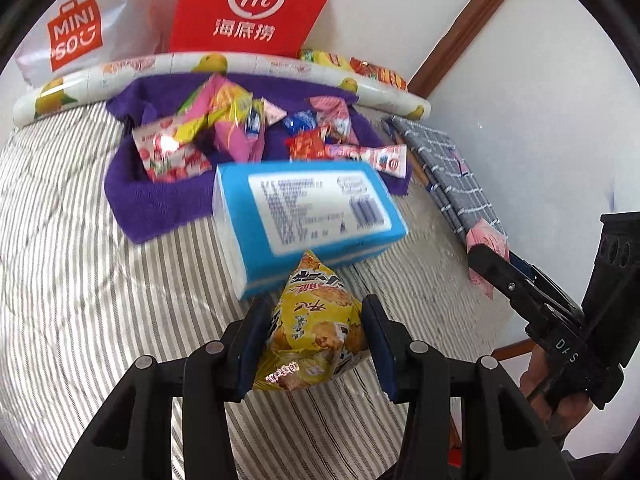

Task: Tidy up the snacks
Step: 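Carry the peach and yellow packets over the purple towel with both tools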

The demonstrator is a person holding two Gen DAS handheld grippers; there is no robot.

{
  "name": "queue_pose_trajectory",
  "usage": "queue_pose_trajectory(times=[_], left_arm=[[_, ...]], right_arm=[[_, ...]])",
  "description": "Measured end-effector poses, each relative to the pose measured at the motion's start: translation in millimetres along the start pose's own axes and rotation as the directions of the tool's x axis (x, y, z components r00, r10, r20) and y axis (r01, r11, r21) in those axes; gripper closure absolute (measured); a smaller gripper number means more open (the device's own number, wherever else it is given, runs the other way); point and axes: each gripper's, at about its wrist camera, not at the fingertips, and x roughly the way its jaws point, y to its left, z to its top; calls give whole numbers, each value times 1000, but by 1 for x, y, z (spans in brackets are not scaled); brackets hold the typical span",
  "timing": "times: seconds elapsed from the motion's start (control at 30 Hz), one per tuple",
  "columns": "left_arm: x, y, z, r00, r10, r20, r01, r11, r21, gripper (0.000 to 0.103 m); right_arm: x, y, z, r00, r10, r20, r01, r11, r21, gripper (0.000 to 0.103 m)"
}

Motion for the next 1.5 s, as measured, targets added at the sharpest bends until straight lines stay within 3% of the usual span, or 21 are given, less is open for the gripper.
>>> queue_pose_trajectory(times=[0.57, 1.5], left_arm=[[-18, -4, 71, 999, -1, 48, 0, 1000, 28, 58], [1, 26, 187, 994, -20, 106, 21, 1000, -6, 59]], right_arm=[[12, 8, 61, 997, -11, 74, 11, 1000, 0, 47], [96, 3, 142, 994, -19, 109, 17, 1000, 18, 47]])
